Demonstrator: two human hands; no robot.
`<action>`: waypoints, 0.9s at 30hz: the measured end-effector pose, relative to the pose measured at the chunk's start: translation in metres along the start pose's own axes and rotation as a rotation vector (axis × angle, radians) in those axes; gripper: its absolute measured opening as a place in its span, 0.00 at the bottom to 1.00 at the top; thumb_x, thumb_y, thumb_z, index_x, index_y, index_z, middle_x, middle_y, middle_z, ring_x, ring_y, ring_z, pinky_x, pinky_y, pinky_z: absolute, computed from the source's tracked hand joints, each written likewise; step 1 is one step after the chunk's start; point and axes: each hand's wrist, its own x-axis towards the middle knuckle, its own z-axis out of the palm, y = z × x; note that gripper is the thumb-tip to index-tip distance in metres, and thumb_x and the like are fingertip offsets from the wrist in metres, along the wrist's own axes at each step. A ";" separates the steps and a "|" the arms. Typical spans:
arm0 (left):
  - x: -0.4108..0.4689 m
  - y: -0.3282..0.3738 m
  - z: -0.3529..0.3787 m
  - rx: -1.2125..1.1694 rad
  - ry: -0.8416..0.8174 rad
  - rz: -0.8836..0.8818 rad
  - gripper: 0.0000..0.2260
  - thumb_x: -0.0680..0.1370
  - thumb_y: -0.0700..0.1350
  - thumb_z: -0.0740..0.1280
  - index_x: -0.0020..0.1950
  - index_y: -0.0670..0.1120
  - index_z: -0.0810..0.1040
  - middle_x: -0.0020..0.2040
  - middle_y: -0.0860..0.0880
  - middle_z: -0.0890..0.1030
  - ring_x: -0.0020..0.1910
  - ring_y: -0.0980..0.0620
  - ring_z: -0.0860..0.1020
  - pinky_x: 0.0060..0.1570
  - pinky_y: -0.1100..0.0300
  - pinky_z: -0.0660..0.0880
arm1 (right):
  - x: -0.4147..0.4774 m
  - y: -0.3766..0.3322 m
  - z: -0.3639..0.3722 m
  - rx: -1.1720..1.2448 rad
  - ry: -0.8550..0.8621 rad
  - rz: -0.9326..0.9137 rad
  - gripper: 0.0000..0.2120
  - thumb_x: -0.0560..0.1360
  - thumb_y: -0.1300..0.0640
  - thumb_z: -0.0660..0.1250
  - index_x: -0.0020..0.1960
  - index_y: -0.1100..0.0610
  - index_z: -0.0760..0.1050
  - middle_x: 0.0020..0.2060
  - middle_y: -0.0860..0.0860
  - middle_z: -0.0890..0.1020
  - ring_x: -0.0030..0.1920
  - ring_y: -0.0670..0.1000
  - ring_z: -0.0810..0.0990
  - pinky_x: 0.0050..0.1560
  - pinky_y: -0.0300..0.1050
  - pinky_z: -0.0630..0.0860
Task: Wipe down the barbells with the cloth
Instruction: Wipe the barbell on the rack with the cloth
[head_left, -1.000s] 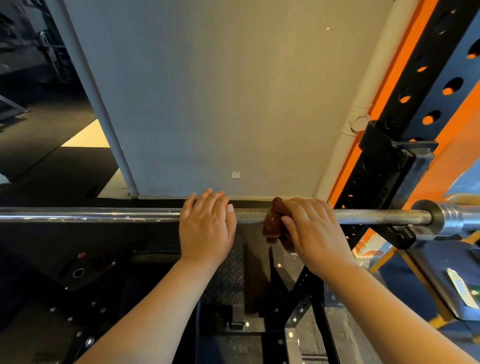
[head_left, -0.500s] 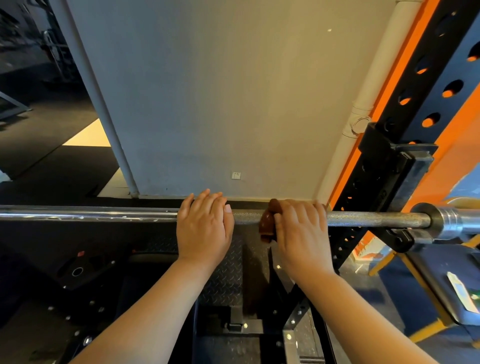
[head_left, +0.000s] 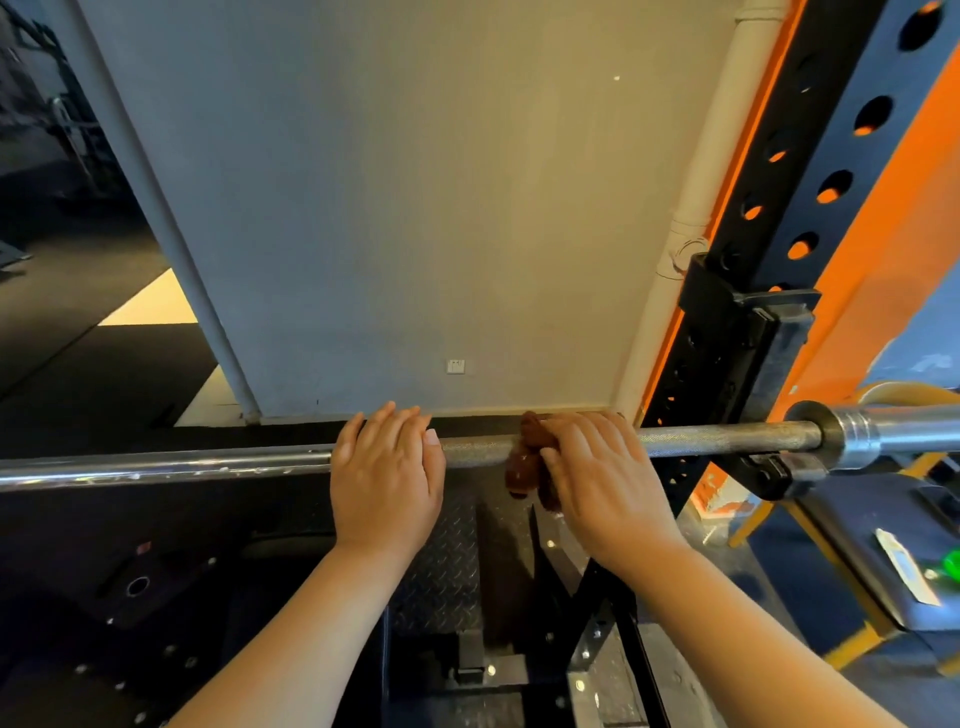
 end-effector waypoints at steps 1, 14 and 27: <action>0.000 0.000 0.000 0.000 -0.002 -0.001 0.28 0.86 0.54 0.45 0.62 0.45 0.83 0.62 0.47 0.83 0.68 0.46 0.77 0.73 0.43 0.66 | 0.001 0.006 -0.002 -0.009 0.011 0.035 0.12 0.86 0.50 0.55 0.62 0.51 0.75 0.57 0.47 0.80 0.62 0.52 0.76 0.76 0.53 0.60; 0.004 -0.001 -0.005 0.034 -0.088 0.023 0.24 0.85 0.51 0.49 0.60 0.45 0.84 0.60 0.48 0.84 0.67 0.47 0.78 0.72 0.44 0.68 | 0.008 0.002 -0.006 0.051 0.017 0.098 0.14 0.86 0.47 0.51 0.59 0.49 0.75 0.55 0.45 0.79 0.60 0.50 0.75 0.73 0.48 0.62; 0.012 0.001 -0.009 0.082 -0.052 0.045 0.22 0.84 0.48 0.52 0.48 0.46 0.86 0.47 0.48 0.87 0.54 0.47 0.84 0.55 0.46 0.80 | 0.002 -0.017 0.003 0.072 0.044 0.188 0.15 0.86 0.48 0.51 0.62 0.48 0.74 0.60 0.44 0.78 0.66 0.49 0.72 0.80 0.49 0.47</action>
